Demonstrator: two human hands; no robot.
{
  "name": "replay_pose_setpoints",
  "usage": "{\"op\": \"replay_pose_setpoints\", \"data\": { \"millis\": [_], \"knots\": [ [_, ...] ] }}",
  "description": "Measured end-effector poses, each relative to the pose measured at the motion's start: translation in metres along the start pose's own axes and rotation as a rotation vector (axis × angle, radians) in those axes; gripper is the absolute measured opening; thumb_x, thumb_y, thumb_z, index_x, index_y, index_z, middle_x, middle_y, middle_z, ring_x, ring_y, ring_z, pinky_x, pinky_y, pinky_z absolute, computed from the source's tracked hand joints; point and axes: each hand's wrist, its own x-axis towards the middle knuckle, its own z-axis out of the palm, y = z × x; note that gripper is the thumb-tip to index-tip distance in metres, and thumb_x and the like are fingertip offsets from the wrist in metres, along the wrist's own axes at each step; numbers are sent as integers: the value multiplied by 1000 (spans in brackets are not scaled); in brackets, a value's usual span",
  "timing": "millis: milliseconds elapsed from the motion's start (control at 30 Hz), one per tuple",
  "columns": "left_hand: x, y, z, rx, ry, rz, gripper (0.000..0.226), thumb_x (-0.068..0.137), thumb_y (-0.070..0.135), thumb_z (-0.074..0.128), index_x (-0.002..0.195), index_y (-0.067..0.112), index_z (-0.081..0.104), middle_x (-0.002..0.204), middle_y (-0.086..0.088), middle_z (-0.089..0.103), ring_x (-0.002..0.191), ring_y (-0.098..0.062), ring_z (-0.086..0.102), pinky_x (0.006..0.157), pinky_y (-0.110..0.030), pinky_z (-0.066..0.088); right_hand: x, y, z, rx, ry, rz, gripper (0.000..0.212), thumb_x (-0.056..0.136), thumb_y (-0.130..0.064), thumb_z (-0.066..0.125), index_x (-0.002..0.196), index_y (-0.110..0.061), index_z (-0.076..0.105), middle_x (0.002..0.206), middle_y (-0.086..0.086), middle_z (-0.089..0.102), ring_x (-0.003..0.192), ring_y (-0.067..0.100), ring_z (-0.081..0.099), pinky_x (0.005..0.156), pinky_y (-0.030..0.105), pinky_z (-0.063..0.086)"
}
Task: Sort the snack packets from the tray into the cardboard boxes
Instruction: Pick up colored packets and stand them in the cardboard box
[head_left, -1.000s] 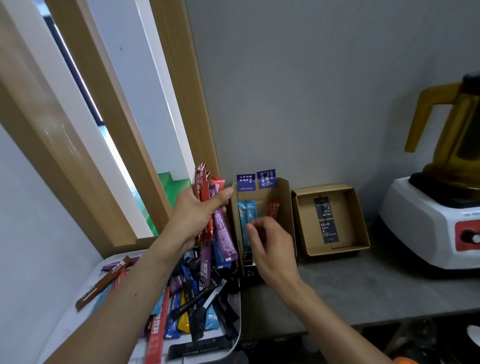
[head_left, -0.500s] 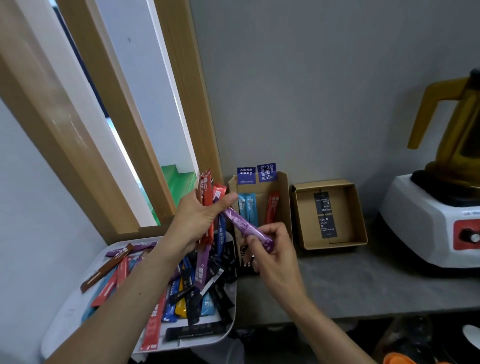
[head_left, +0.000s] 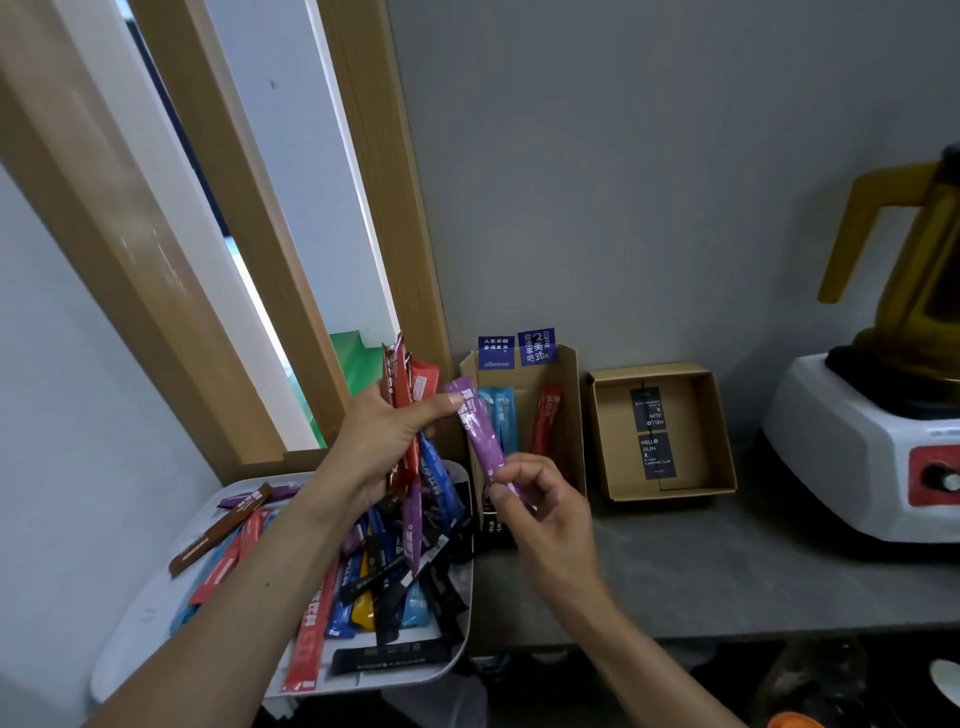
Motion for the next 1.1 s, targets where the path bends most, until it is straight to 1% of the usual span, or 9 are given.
{"op": "replay_pose_setpoints", "data": {
  "millis": [67, 133, 300, 433, 533, 667, 800, 967, 1100],
  "knots": [
    [2, 2, 1, 5, -6, 16, 29, 79, 24, 86, 89, 16, 60, 68, -1, 61, 62, -14, 60, 64, -28, 52, -1, 2, 0, 16, 10, 20, 19, 91, 2, 72, 99, -15, 74, 111, -3, 69, 108, 15, 68, 85, 27, 57],
    [4, 4, 3, 26, 20, 46, 28, 79, 22, 86, 90, 16, 60, 73, -1, 63, 68, -14, 62, 68, -28, 51, -2, 3, 0, 116, 39, 80, 20, 88, 4, 74, 103, -6, 68, 105, 3, 73, 98, 17, 71, 82, 30, 60],
    [5, 9, 10, 101, 79, 165, 30, 78, 22, 87, 95, 20, 62, 87, 1, 68, 84, -14, 67, 76, -29, 49, 3, -1, -7, 175, 59, 161, 43, 80, -1, 82, 117, -9, 62, 95, 7, 75, 88, 19, 72, 82, 30, 61],
    [6, 13, 19, 195, 52, 201, 32, 79, 32, 86, 96, 30, 59, 96, 6, 69, 90, -7, 66, 72, -23, 47, 4, 2, -4, -62, 55, 138, 27, 87, -13, 80, 110, -21, 69, 98, 0, 74, 90, 10, 70, 79, 28, 60],
    [10, 16, 20, 166, 67, 214, 31, 79, 35, 86, 95, 25, 61, 90, 6, 67, 85, -7, 65, 71, -22, 45, 11, 15, 0, -266, 172, 151, 20, 97, -22, 69, 112, -31, 60, 107, -8, 69, 94, 7, 68, 84, 32, 60],
    [15, 16, 18, 114, 59, 176, 33, 79, 37, 84, 89, 19, 59, 83, -1, 63, 80, -16, 64, 74, -28, 48, 33, 30, 9, -461, 312, 165, 24, 101, -19, 60, 119, -30, 47, 118, -6, 63, 106, 9, 65, 93, 35, 59],
    [17, 12, 13, 133, 32, 198, 34, 78, 35, 85, 84, 17, 57, 77, -5, 60, 71, -17, 61, 71, -28, 50, 54, 37, 14, -744, 376, 217, 28, 103, -19, 55, 129, -15, 46, 119, 7, 65, 110, 26, 66, 93, 42, 57],
    [20, 10, 3, 135, 14, 202, 37, 78, 37, 84, 84, 15, 55, 75, -5, 59, 70, -18, 61, 72, -30, 50, 69, 34, 13, -1214, 225, 292, 33, 106, -17, 49, 137, -9, 40, 118, 10, 69, 105, 28, 72, 81, 38, 57],
    [23, 9, -4, 143, 6, 217, 40, 76, 40, 85, 86, 14, 56, 75, -6, 60, 70, -19, 61, 74, -32, 52, 75, 35, 10, -1319, 153, 268, 27, 107, -17, 48, 133, -12, 45, 117, 7, 71, 104, 22, 73, 81, 33, 59]
  ]
}}
